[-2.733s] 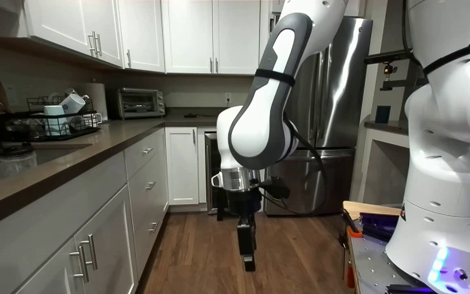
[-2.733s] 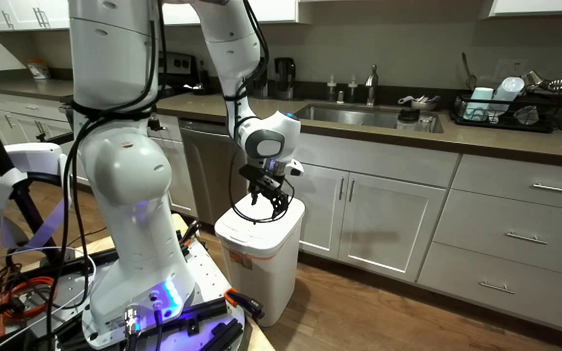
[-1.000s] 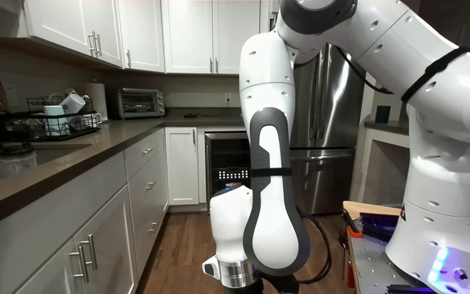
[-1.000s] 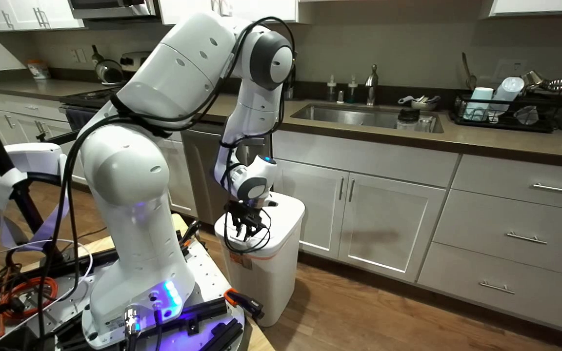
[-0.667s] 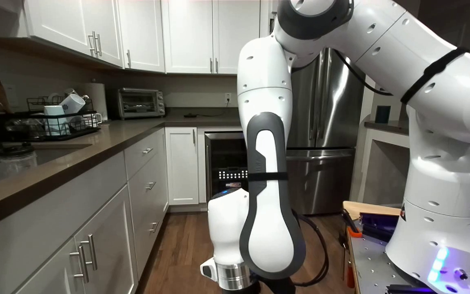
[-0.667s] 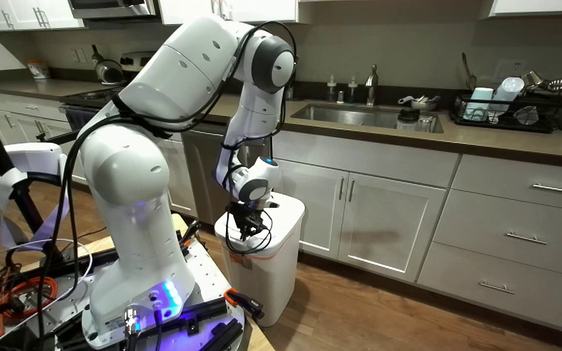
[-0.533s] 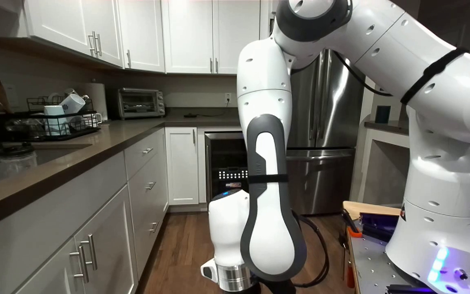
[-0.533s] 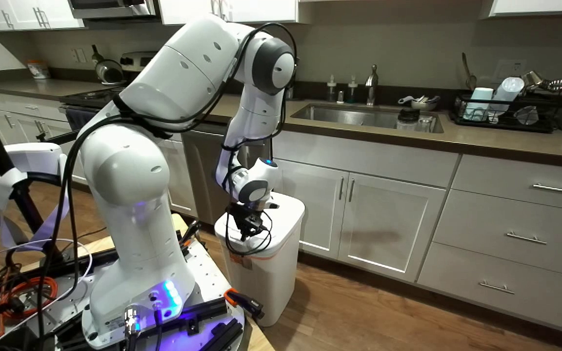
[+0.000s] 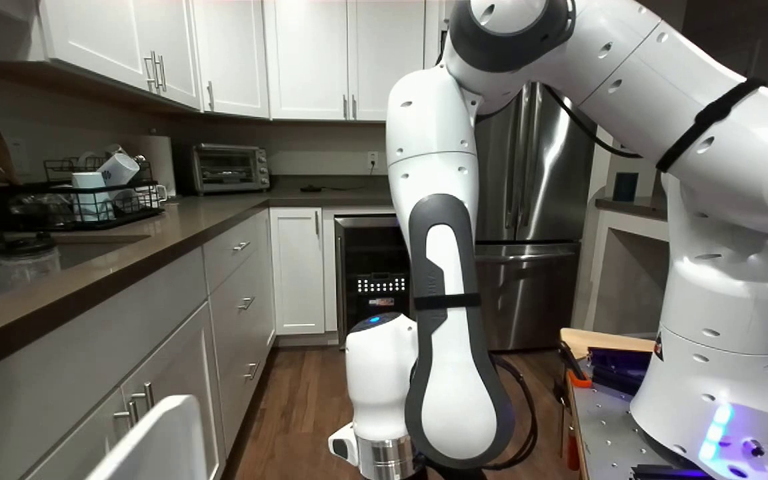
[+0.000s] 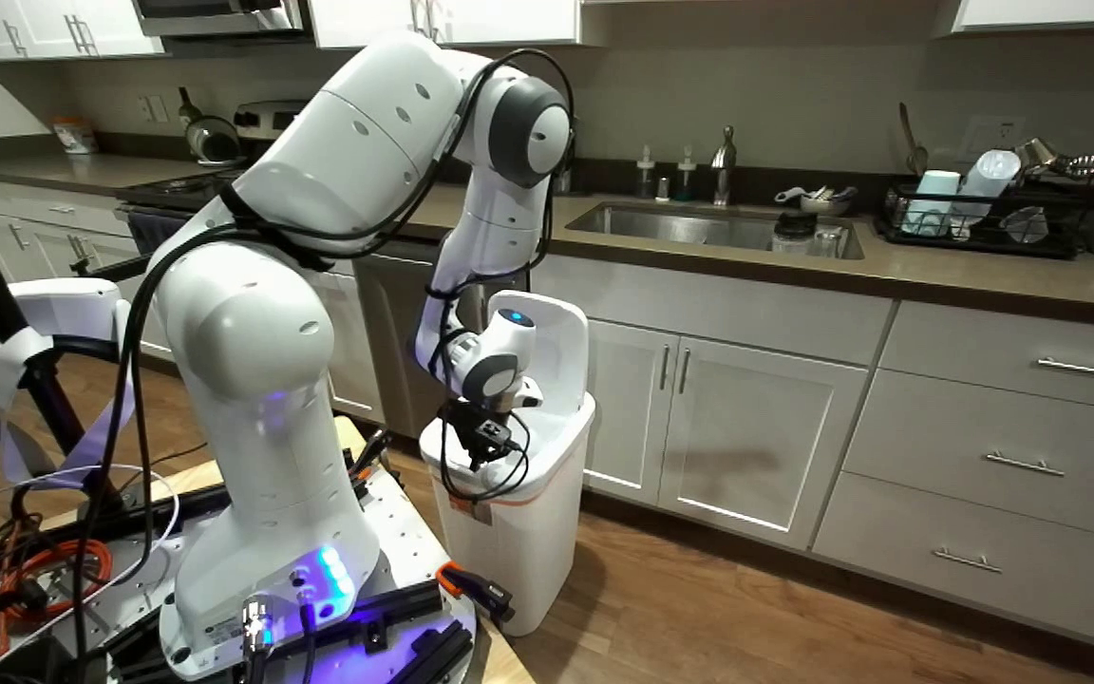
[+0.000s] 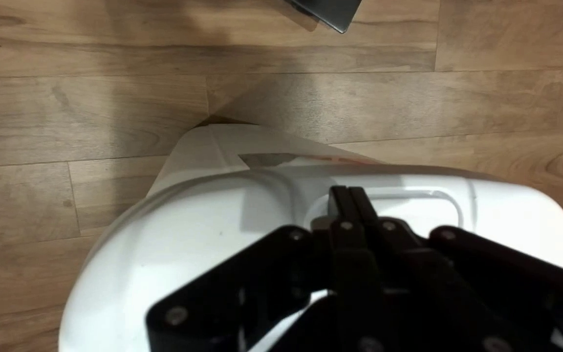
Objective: Open the bin
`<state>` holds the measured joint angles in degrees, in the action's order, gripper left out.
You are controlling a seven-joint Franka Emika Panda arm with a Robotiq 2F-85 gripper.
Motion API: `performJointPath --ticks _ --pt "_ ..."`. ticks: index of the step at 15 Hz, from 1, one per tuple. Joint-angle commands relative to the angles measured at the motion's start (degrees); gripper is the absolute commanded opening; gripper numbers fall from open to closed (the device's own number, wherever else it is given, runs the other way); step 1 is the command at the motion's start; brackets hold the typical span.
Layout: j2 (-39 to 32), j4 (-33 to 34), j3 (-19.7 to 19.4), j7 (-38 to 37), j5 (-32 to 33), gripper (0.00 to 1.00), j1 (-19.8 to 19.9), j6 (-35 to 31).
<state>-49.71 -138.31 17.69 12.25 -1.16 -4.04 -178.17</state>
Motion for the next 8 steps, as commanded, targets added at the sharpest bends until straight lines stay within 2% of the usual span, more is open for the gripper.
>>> performJointPath --ticks 1,3,8 --pt "3.6 0.08 -0.56 -2.64 2.23 0.04 -0.79 4.71" --pt "6.1 0.87 0.21 -2.91 1.74 0.04 0.45 10.69" --pt "11.05 6.16 1.09 -1.73 -1.39 0.04 2.83 30.74"
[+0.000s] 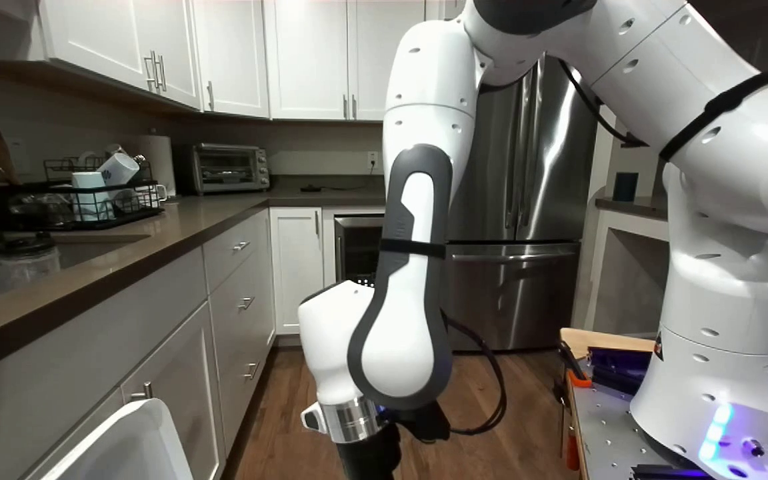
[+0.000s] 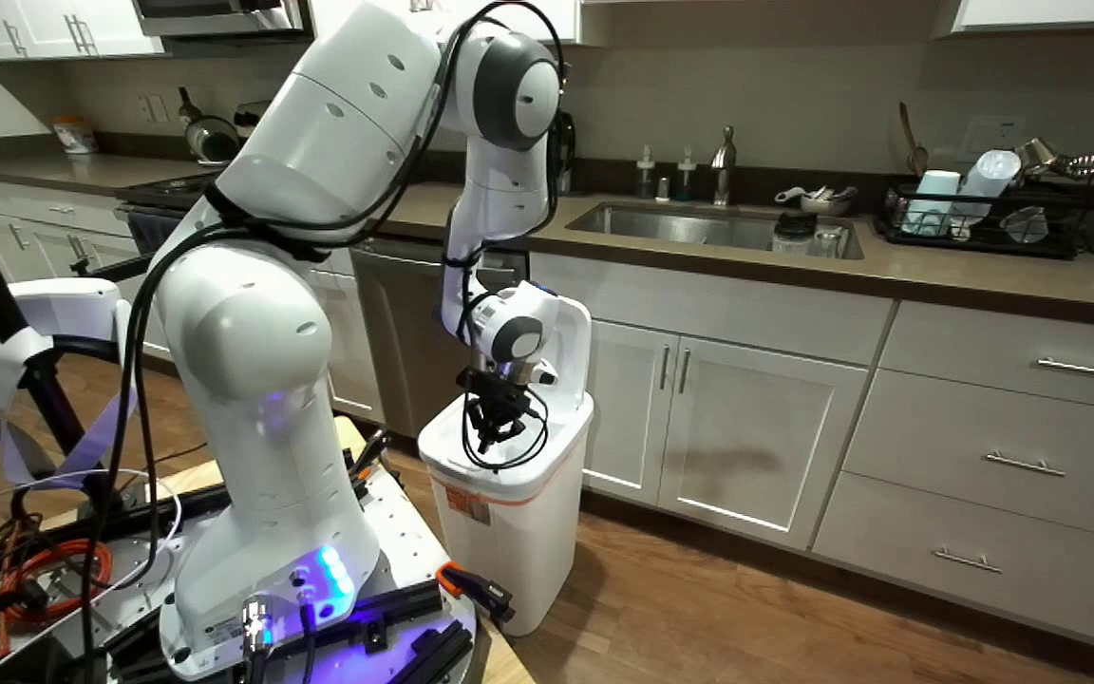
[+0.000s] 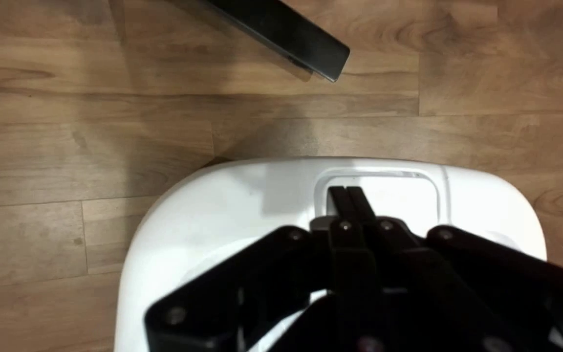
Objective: Open the bin
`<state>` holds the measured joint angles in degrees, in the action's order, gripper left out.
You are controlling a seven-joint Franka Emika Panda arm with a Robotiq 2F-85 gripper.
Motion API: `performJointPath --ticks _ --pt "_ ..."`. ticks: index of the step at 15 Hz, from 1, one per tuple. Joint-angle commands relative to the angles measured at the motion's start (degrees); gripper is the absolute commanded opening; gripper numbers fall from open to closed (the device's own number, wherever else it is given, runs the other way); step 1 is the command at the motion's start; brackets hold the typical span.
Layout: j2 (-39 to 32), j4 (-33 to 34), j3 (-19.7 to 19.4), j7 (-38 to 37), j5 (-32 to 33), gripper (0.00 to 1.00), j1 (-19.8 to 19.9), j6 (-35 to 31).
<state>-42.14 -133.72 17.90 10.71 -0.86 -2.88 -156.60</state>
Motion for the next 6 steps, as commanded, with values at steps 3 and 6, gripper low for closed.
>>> performJointPath --ticks 3,6 --pt "5.53 4.03 -0.44 -0.15 -3.07 0.03 1.03 16.47" --pt "7.18 5.03 -1.49 -0.24 -3.85 0.04 0.48 20.24"
